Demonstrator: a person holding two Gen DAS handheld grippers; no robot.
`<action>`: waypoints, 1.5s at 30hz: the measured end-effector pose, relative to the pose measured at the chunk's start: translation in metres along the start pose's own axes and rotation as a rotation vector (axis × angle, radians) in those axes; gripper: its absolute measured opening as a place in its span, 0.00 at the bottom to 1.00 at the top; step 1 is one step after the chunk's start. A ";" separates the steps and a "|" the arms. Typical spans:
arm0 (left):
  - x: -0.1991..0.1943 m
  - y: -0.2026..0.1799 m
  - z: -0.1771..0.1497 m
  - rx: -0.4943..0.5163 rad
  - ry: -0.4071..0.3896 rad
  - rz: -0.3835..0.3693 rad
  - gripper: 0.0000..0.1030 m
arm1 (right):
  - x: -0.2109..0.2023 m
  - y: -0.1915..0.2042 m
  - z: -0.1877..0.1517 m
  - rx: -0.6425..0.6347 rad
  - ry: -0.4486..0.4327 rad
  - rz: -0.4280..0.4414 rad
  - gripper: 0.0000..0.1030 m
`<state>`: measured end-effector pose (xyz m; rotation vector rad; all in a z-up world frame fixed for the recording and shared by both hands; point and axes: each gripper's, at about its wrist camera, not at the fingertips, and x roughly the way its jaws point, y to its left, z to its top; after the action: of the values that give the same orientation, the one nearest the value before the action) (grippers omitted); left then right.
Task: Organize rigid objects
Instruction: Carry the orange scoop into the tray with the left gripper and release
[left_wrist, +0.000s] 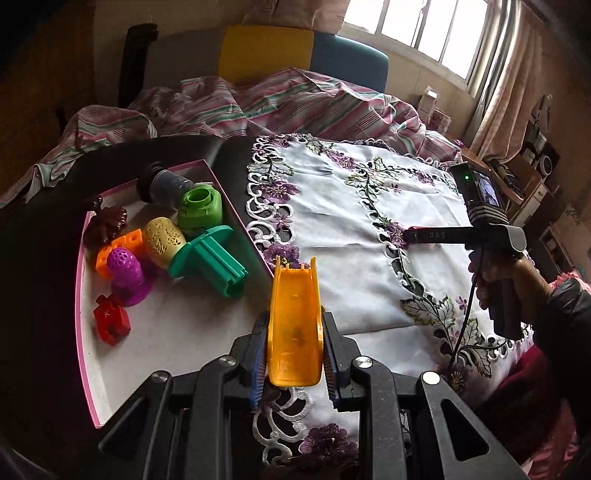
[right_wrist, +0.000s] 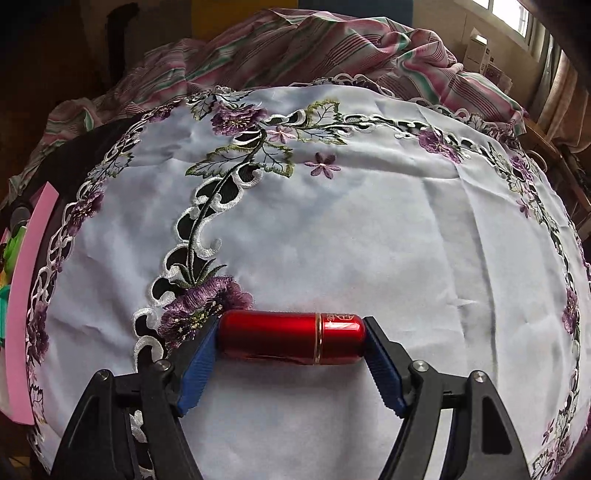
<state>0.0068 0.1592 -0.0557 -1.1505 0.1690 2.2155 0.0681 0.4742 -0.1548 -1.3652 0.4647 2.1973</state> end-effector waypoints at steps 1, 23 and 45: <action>0.000 0.000 0.000 0.000 0.000 0.001 0.26 | 0.000 0.000 0.000 -0.001 0.000 -0.001 0.74; -0.018 0.039 -0.009 -0.079 -0.017 0.042 0.26 | 0.000 0.004 0.000 -0.039 -0.010 -0.026 0.74; 0.005 0.130 -0.038 -0.162 0.037 0.191 0.27 | 0.000 0.005 0.000 -0.046 -0.008 -0.035 0.74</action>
<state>-0.0446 0.0440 -0.1046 -1.3114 0.1208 2.4129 0.0652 0.4696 -0.1544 -1.3778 0.3873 2.1968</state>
